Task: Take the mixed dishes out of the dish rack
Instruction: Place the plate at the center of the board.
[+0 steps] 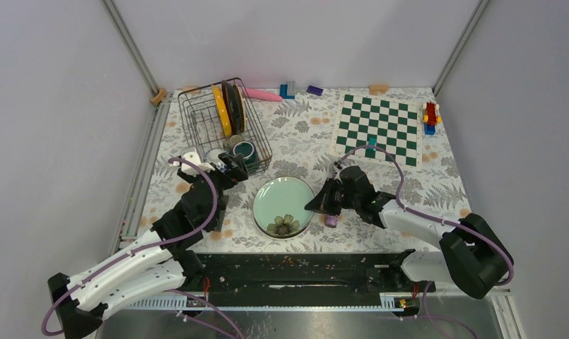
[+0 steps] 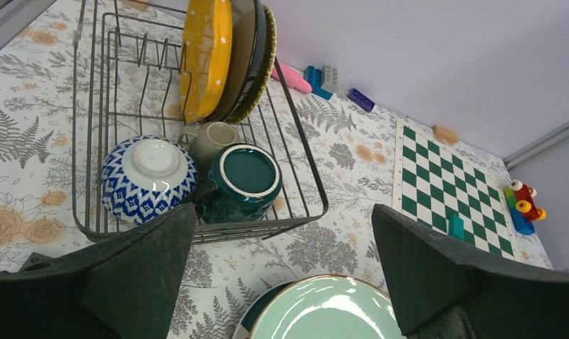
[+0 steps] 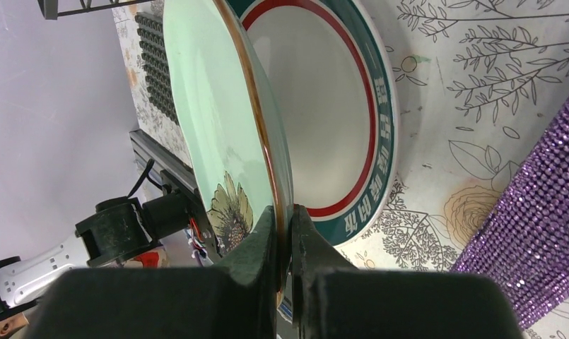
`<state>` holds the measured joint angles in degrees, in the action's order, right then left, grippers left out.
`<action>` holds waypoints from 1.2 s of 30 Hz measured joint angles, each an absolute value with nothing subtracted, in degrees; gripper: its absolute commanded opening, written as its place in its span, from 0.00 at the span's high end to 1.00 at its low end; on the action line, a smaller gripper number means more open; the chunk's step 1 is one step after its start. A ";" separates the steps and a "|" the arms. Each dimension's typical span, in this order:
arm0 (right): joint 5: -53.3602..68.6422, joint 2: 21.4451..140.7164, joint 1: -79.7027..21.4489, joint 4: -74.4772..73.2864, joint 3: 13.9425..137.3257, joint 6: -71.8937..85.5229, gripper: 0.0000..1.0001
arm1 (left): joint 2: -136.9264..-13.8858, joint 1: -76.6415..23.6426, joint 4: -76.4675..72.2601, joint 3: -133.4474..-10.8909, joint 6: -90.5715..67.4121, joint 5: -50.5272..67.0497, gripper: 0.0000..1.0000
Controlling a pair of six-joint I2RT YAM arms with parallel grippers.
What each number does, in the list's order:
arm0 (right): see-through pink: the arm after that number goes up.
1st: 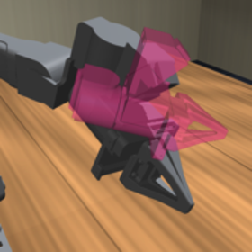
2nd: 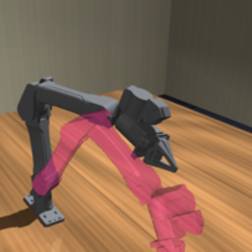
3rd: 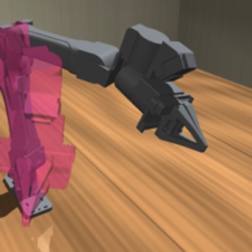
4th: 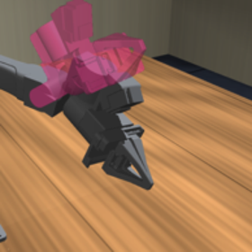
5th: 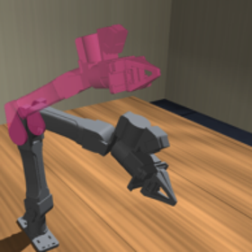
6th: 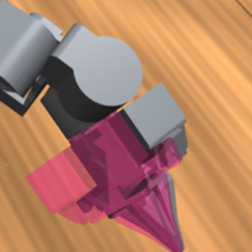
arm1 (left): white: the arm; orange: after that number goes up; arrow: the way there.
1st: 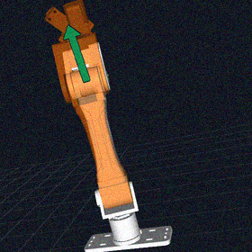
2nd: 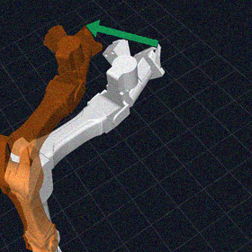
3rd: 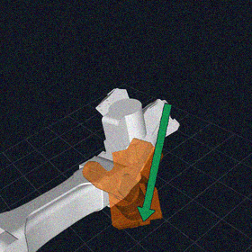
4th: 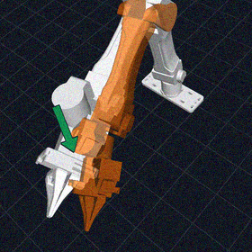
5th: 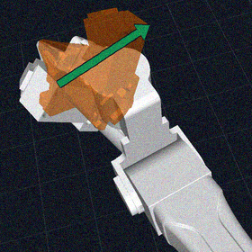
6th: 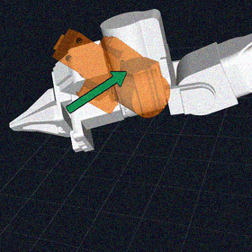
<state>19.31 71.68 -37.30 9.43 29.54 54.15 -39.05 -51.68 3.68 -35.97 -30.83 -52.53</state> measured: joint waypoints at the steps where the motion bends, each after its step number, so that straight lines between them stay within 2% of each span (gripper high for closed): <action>1: 19.42 72.27 -37.30 9.85 29.71 54.06 0.94 | -39.13 -51.31 3.81 -35.94 -31.14 -52.47 0.01; 12: 20.69 77.93 -37.30 12.36 30.37 53.74 0.87 | -40.27 -48.86 4.19 -35.94 -32.14 -51.79 0.01; 21: 22.22 80.77 -37.34 16.08 32.16 54.04 0.64 | -40.75 -47.70 4.10 -35.38 -32.73 -48.18 0.01; 26: 22.11 81.06 -37.34 16.10 32.62 54.02 0.54 | -41.15 -47.55 4.12 -35.20 -33.06 -47.37 0.01; 36: 21.41 81.03 -37.34 13.87 32.99 53.34 0.45 | -42.39 -47.18 4.16 -35.20 -33.12 -47.16 0.01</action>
